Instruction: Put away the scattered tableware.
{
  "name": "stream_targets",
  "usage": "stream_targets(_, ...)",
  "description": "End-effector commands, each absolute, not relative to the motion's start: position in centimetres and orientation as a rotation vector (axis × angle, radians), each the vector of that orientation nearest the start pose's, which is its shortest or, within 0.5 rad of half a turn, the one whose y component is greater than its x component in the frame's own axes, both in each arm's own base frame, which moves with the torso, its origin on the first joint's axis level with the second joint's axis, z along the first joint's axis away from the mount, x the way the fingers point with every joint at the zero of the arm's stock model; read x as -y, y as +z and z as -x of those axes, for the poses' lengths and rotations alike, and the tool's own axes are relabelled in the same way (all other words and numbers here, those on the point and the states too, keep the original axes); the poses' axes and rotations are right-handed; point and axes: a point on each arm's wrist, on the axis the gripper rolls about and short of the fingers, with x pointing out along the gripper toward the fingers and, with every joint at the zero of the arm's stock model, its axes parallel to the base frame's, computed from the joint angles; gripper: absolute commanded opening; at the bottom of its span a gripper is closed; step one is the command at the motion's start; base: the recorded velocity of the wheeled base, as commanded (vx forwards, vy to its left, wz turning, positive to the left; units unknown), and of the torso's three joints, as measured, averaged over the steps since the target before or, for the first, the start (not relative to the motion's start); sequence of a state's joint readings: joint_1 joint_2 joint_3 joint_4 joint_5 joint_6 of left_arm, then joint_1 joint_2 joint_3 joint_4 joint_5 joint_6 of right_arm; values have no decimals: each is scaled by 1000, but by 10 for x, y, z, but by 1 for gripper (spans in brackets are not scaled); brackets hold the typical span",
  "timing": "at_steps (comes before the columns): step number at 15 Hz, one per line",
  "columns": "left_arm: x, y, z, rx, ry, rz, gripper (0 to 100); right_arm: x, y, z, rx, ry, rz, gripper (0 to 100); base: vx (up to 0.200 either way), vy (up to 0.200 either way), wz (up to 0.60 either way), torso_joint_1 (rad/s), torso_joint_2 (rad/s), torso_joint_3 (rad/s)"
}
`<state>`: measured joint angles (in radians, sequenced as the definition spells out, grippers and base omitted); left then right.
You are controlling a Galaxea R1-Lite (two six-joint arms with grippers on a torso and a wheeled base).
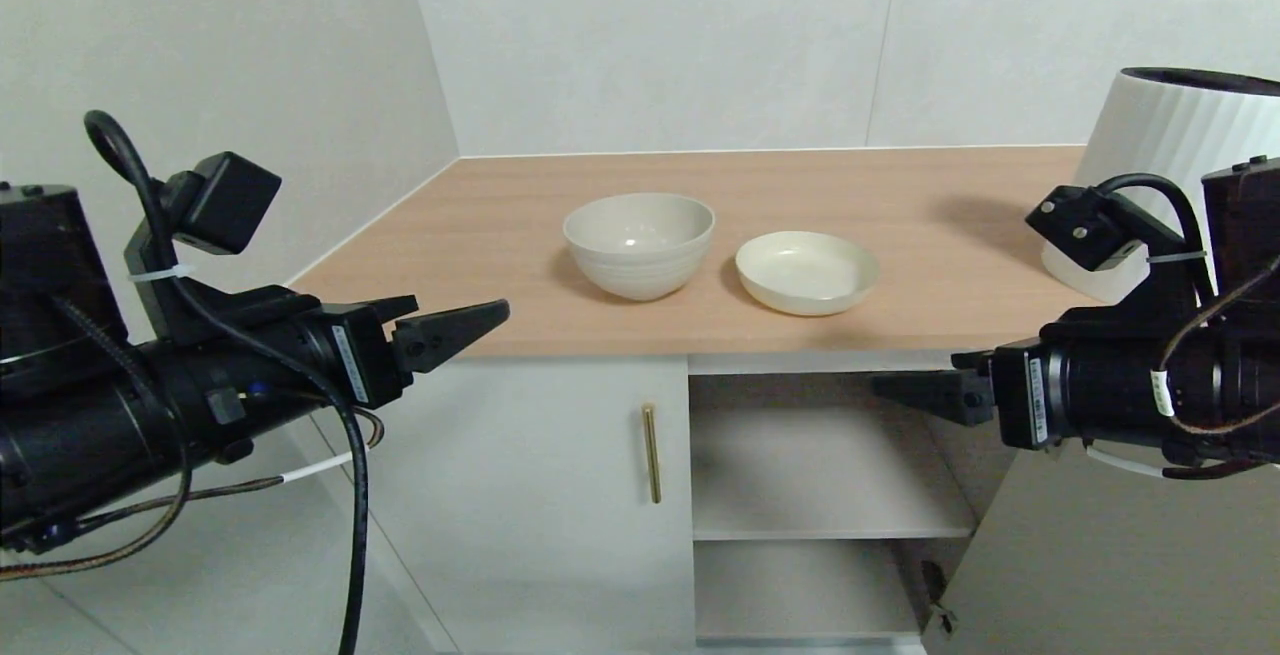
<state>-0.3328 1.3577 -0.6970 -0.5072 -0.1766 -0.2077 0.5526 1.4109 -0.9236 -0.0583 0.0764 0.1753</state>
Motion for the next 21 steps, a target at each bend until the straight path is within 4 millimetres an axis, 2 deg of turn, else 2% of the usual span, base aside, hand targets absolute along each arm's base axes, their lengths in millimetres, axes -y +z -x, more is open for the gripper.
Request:
stream_targets(1, 77, 228, -210, -214, -489, 189, 100, -126, 237, -201, -481, 579, -63, 100, 0, 0, 0, 178, -481, -300)
stream_targets(5, 78, 224, -214, -231, -489, 188, 100, -126, 238, -201, -478, 578, -64, 100, 0, 0, 0, 190, -475, -288)
stream_targets(7, 82, 225, -225, -242, -484, 189, 100, -128, 236, -208, -465, 575, -66, 100, 0, 0, 0, 210, -491, -286)
stream_targets(10, 85, 237, -240, -267, -472, 187, 100, -136, 234, -233, -427, 549, -66, 100, 0, 0, 0, 77, -173, -100)
stream_targets(12, 89, 246, -252, -320, -467, 183, 100, -139, 237, -250, -464, 491, -79, 100, 0, 0, 0, 16, -28, -13)
stream_targets(14, 89, 244, -251, -435, -455, 173, 100, -143, 238, -260, -512, 423, -127, 100, 0, 0, 0, 0, 0, 0)
stream_targets(16, 90, 253, -249, -503, -459, 173, 100, -151, 234, -278, -563, 315, -165, 100, 0, 0, 0, 0, 0, 0)
stream_targets(18, 99, 258, -253, -545, -455, 255, 100, -154, 231, -283, -570, 301, -174, 100, 0, 0, 0, 0, 0, 0)
stream_targets(21, 122, 255, -274, -667, -409, 429, 100, -154, 228, -286, -555, 231, -157, 100, 0, 0, 0, 0, 0, 0)
